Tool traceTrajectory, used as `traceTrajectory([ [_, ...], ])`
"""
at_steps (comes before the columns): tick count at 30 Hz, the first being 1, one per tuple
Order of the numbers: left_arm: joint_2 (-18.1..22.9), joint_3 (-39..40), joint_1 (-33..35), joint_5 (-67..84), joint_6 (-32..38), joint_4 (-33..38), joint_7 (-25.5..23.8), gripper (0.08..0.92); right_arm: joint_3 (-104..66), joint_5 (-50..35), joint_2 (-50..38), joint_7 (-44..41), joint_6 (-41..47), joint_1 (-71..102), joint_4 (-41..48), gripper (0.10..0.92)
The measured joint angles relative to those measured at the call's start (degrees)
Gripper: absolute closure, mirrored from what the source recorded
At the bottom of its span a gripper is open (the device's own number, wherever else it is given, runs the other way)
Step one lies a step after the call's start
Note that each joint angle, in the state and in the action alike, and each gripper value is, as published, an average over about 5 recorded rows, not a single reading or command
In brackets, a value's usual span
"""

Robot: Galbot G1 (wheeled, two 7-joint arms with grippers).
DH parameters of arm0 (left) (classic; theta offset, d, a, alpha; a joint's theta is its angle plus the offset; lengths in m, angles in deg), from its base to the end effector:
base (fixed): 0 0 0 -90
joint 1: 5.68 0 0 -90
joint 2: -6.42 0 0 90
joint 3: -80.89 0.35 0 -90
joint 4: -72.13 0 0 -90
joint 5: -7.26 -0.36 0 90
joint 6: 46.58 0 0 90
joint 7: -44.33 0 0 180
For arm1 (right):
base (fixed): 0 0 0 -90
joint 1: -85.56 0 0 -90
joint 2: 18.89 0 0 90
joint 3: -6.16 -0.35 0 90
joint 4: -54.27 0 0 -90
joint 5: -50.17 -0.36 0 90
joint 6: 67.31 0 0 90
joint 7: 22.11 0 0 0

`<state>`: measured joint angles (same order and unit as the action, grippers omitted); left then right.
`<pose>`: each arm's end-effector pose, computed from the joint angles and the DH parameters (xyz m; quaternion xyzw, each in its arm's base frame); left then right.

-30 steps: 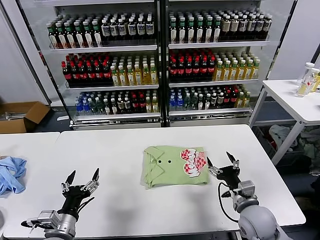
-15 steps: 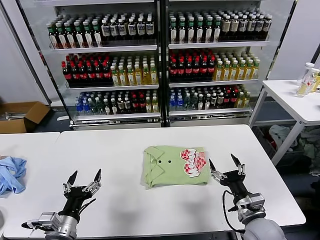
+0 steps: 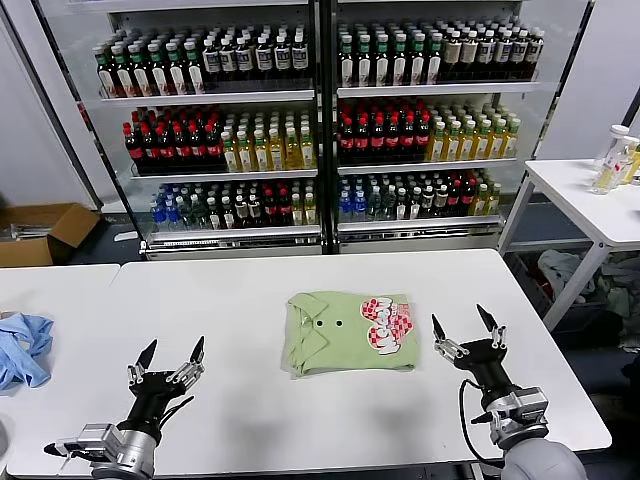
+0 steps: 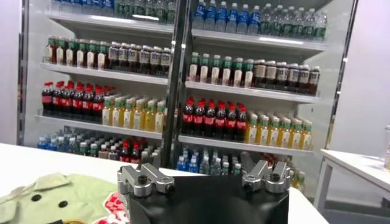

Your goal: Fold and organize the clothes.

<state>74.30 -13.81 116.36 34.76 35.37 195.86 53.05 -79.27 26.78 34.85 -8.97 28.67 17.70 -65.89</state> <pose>0.1841 0.0792 -0.2683 -0.0015 -0.9966 0.0451 0.0685 0.2305 -0.0800 -0.2568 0.0614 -0.9948 0.0773 0.0243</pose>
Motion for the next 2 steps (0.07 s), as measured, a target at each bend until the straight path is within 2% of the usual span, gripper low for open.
traceTrajectory([
  [2,0.0,0.0,0.0,0.0,0.0,0.0,0.0,0.177,-0.1,0.0,0.0,0.0,0.1,0.0,0.0,0.202],
])
